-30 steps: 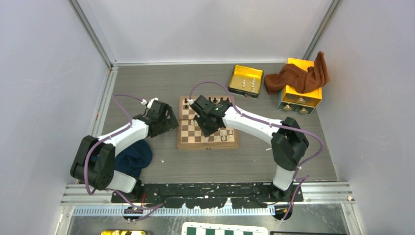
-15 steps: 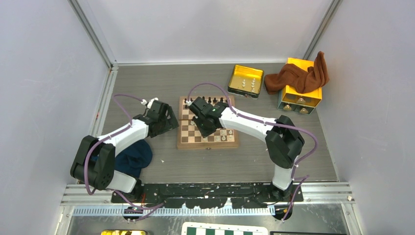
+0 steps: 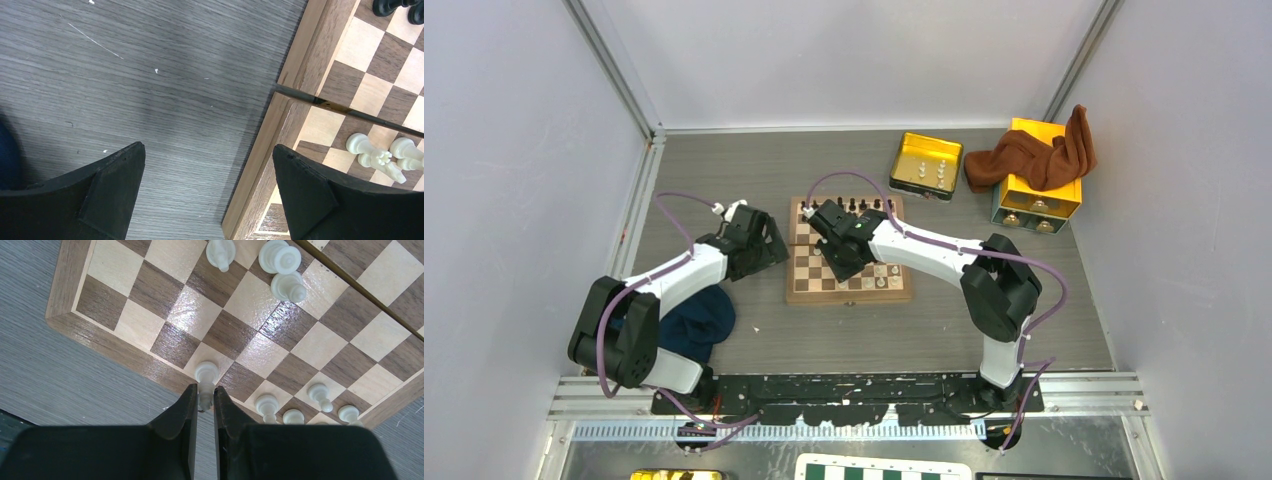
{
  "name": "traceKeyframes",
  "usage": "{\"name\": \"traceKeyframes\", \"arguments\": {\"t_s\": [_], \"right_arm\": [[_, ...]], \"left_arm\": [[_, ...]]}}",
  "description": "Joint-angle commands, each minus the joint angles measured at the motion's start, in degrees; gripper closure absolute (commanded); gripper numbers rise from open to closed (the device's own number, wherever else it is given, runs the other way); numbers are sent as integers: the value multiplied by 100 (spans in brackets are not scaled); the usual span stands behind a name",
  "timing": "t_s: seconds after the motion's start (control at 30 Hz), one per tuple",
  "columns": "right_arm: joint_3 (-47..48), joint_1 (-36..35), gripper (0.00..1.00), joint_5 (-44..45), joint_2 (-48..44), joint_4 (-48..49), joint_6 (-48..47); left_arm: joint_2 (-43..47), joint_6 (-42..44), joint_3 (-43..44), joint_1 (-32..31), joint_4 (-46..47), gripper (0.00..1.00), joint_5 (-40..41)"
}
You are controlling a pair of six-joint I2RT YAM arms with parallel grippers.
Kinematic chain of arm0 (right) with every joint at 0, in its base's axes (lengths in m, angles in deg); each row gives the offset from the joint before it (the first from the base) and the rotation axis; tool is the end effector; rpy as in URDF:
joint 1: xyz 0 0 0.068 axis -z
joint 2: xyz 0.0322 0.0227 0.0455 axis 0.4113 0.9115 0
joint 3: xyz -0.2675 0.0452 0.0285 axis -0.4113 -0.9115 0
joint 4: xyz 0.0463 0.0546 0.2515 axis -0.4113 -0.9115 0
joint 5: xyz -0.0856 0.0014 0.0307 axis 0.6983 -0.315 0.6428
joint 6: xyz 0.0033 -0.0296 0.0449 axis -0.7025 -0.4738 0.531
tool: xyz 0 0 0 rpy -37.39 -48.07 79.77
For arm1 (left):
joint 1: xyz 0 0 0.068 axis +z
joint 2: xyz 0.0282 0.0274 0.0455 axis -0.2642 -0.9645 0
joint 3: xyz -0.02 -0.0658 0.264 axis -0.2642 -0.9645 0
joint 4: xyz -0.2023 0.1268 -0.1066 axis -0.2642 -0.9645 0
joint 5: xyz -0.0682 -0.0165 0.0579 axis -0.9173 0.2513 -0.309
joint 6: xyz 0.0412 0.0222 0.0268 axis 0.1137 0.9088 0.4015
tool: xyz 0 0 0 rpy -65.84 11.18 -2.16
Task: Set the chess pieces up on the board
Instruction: Place the chess piece on the chessboard.
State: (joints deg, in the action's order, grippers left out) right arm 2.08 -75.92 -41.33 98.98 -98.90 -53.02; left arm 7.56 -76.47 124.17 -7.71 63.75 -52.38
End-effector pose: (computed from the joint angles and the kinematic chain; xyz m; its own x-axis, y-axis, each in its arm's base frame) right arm 0.2390 0.2971 0.2186 -0.7563 -0.5059 -0.4149 -0.5712 0.8198 0.0416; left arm 0.2563 -0.1004 0.1846 -0.7369 -0.4303 -0.5214 -0.3455 0.9026 -0.2567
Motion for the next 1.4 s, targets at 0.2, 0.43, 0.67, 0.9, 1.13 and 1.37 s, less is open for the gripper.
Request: {"name": "traceKeyframes", "arguments": {"t_s": [0.2,0.43,0.67,0.9,1.13,1.37], "right_arm": [[26,-65,82,0,-22,164,-8],[108,-74,74,3,-31,131,-25],[140,-70,69,4,-14,110,-53],[186,-74,69,19,-10,94,-82],[197,-68,71,9,16,67,-118],[166,-71,88,-10,32,59,-135]], "left_arm": [[81,68,45,74,185,0,89],[85,85,53,79,185,0,89],[61,94,62,79,190,0,89],[10,111,114,88,187,0,80],[-25,112,133,100,183,0,80],[-43,112,124,105,187,0,80]]}}
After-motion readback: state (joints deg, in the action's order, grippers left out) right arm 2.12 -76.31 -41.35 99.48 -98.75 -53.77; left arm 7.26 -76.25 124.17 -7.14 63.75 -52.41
